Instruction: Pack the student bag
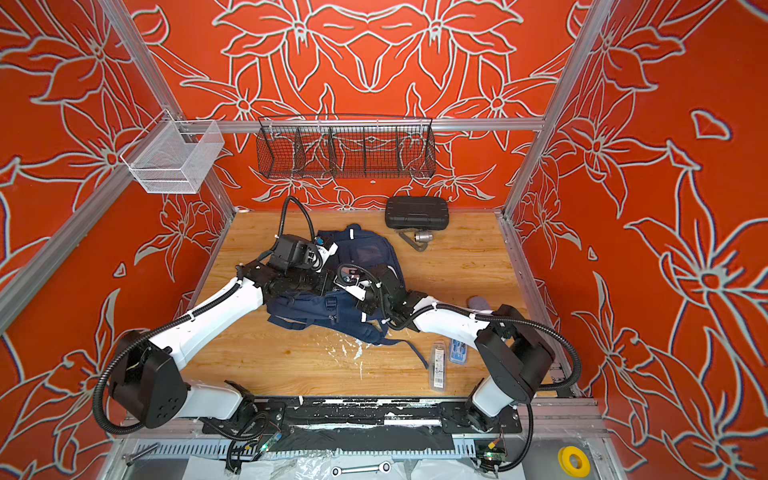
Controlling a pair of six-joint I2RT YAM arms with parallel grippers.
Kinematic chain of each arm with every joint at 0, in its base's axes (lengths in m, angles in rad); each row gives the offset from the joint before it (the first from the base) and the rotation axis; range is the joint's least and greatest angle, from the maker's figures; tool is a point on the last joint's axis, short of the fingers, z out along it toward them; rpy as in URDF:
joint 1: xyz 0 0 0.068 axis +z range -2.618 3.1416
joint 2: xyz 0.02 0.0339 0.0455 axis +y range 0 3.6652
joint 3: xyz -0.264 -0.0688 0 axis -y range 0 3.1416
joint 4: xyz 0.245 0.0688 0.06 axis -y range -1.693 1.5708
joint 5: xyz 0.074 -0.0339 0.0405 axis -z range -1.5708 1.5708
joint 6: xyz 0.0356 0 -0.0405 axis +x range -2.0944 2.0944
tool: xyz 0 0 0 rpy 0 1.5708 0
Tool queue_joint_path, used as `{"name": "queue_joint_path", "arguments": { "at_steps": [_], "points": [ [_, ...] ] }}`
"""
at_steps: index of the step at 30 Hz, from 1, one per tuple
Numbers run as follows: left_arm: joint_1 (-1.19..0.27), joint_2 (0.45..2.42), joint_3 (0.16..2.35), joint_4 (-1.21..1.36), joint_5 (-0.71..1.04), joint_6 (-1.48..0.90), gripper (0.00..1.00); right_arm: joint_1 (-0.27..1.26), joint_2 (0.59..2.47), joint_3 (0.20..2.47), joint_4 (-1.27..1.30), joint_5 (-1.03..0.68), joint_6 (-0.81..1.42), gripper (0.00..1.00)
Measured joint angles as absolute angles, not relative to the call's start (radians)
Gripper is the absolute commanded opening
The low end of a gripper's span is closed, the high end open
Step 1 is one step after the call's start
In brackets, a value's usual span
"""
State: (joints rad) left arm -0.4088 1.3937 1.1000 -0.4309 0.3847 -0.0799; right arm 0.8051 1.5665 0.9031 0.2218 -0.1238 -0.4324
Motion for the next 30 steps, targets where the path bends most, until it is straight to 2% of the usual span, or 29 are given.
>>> {"name": "queue_joint_path", "arguments": {
  "at_steps": [6, 17, 22, 23, 25, 28, 30],
  "points": [
    [-0.353, 1.378, 1.090, -0.410, 0.435, -0.097, 0.00, 0.777, 1.551, 0.900, 0.223, -0.114, -0.334, 0.00],
    [-0.153, 1.267, 1.008, -0.353, 0.480, -0.118, 0.00, 0.643, 1.380, 0.762, 0.186, -0.107, -0.148, 0.00],
    [-0.065, 1.267, 0.965, -0.333, 0.548, -0.132, 0.00, 0.621, 1.279, 0.649, 0.195, -0.167, -0.161, 0.00],
    [-0.059, 1.267, 0.965, -0.333, 0.562, -0.136, 0.00, 0.620, 1.273, 0.648, 0.183, -0.185, -0.173, 0.02],
    [-0.051, 1.267, 0.966, -0.327, 0.595, -0.149, 0.00, 0.617, 1.273, 0.661, 0.147, -0.221, -0.198, 0.26],
    [-0.053, 1.266, 0.966, -0.319, 0.610, -0.175, 0.00, 0.622, 1.274, 0.707, 0.088, -0.242, -0.218, 0.43],
    [-0.060, 1.259, 0.966, -0.314, 0.610, -0.194, 0.00, 0.642, 1.276, 0.744, 0.071, -0.237, -0.236, 0.51]
  ]
}}
